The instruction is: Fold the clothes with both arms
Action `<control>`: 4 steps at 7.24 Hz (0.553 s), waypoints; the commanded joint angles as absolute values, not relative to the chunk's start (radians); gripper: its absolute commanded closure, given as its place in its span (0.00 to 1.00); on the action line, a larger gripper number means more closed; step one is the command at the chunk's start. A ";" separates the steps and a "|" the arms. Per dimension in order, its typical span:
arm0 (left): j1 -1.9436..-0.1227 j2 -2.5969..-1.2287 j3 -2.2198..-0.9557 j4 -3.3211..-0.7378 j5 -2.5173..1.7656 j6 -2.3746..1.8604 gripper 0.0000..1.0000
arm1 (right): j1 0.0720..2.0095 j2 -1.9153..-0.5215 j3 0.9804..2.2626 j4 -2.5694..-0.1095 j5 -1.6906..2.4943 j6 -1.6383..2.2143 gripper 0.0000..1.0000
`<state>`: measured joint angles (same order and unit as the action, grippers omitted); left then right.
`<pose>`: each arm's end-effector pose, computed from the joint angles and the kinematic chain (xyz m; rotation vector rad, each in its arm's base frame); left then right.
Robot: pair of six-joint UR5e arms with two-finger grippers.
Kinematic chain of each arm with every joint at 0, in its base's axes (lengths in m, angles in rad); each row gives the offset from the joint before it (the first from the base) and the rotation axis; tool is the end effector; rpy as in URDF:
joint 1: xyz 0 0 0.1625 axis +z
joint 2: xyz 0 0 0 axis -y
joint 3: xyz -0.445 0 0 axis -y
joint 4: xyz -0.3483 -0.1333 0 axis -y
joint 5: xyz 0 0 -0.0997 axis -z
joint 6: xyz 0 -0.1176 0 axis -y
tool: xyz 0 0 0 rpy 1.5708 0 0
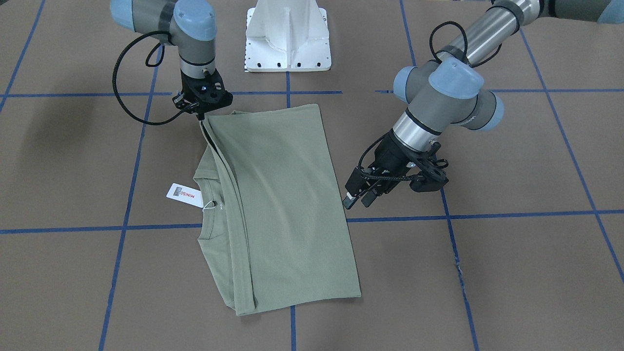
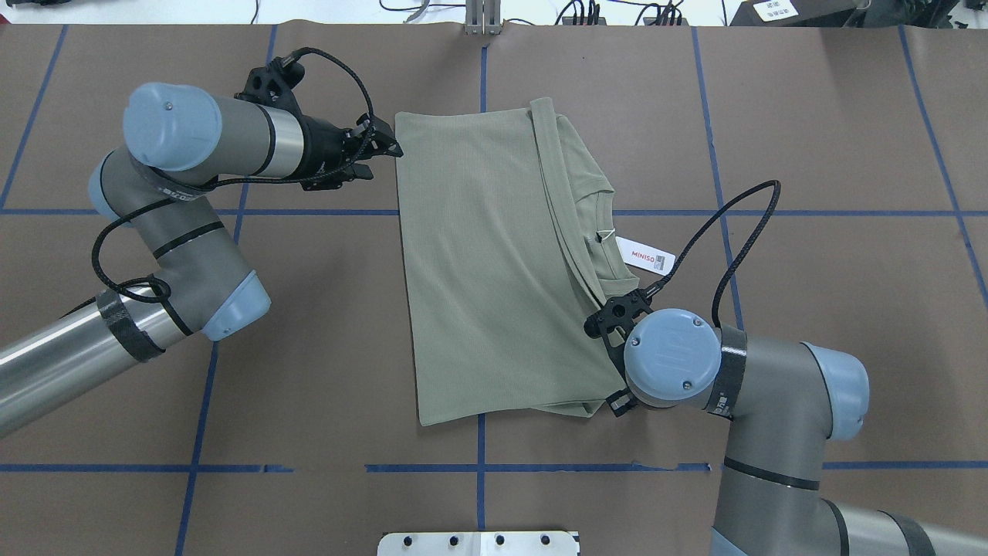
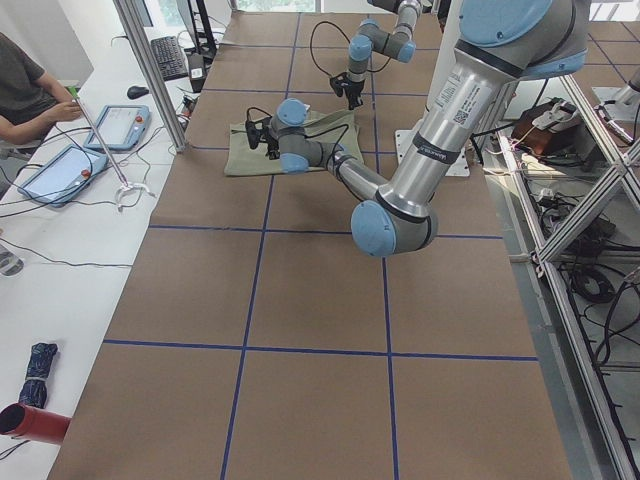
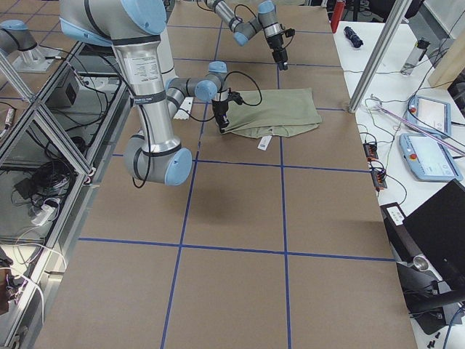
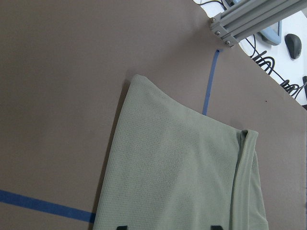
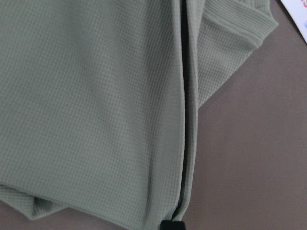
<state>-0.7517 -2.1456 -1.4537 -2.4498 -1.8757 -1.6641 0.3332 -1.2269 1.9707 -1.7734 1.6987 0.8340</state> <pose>0.4347 -0.5405 0.3111 0.1865 1.3529 -0.5083 -0.4828 -0.2923 0.3942 0.1695 -0.5327 -0.4277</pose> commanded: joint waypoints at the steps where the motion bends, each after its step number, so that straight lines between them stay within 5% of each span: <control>1: -0.752 -2.145 -1.453 -2.451 -1.875 -1.664 0.35 | 0.325 -1.229 1.971 -1.773 1.701 0.900 0.75; 2: -0.752 -2.143 -1.453 -2.451 -1.875 -1.664 0.35 | 0.325 -1.229 1.971 -1.773 1.707 0.900 0.01; 4: -0.752 -2.141 -1.451 -2.453 -1.875 -1.664 0.35 | 0.336 -1.232 2.006 -1.773 1.712 0.896 0.00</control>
